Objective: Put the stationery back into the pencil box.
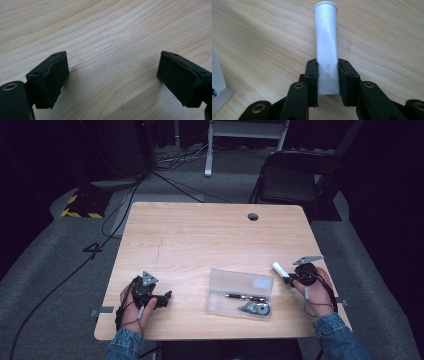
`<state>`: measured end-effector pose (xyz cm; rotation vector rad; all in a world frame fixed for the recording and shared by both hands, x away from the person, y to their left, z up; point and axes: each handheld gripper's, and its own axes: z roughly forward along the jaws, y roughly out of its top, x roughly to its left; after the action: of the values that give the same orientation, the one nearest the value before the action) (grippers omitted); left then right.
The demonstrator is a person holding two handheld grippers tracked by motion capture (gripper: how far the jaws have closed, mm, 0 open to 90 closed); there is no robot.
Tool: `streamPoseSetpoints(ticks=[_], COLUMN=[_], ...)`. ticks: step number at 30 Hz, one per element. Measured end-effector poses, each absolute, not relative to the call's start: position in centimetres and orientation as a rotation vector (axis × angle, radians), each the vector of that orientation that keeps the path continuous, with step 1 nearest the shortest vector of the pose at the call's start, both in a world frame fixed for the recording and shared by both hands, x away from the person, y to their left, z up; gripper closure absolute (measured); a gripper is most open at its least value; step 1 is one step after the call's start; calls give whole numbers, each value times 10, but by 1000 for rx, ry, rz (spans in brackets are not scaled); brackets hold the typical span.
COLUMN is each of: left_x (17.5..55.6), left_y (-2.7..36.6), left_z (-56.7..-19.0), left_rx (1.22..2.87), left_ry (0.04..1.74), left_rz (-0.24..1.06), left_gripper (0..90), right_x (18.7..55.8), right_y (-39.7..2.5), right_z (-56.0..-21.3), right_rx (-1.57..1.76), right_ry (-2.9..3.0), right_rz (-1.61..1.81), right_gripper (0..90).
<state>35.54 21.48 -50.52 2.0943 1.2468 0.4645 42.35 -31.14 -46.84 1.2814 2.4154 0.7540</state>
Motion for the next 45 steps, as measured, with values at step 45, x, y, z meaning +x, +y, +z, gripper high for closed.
streamPoseSetpoints(ticks=[45], left_x=[355], left_y=[215], left_z=[-505], left_rx=[2094], left_ry=[1247], left_rz=[464], left_gripper=[108], right_x=[383], right_y=[-282], right_z=[-396], right_rx=[1010], right_ry=[2473], right_rz=[938], right_gripper=[716])
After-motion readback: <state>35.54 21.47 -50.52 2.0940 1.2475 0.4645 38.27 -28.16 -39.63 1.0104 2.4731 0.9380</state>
